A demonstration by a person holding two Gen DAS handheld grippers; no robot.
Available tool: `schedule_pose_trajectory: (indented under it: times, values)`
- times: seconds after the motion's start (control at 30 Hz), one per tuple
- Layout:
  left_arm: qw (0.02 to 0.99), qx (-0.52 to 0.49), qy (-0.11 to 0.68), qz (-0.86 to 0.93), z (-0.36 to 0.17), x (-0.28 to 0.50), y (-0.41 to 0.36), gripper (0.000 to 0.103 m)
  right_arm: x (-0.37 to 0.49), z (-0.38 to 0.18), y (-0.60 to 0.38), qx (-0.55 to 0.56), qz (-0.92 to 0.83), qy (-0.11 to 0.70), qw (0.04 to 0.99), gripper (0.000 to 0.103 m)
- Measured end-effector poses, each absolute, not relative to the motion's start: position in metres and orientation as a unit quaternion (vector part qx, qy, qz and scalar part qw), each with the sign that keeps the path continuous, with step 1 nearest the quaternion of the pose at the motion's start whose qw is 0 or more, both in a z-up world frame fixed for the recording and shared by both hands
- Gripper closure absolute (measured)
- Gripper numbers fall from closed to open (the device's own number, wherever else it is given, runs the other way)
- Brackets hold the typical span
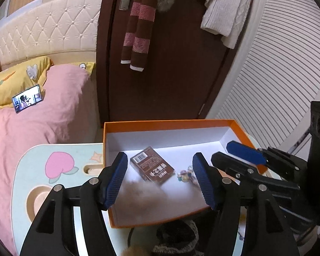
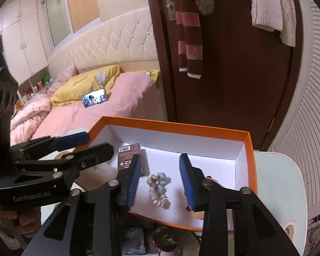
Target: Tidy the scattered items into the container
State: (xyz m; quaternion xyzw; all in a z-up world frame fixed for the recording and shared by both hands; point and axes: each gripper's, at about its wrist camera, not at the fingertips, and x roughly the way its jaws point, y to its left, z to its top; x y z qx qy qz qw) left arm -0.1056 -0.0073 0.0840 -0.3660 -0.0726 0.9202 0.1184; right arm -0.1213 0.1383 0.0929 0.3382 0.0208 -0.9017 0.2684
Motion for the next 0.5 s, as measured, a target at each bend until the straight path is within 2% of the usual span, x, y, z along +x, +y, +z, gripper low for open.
schedule_pose_trajectory:
  times: [0.13, 0.2, 0.5]
  values:
    - [0.137, -0.361, -0.074, 0.920, 0.089, -0.080, -0.008, 0.038, -0.108, 0.101, 0.148, 0.328, -0.902, 0.004, 0.281, 0.056]
    - [0.140, -0.355, -0.073, 0.921, 0.091, -0.063, -0.010, 0.028, -0.099, 0.103, 0.151, 0.323, -0.900, -0.002, 0.292, 0.050]
    - [0.085, -0.346, -0.065, 0.932, 0.082, -0.006, -0.018, 0.028, -0.038, 0.097, 0.152, 0.331, -0.889, 0.015, 0.317, 0.047]
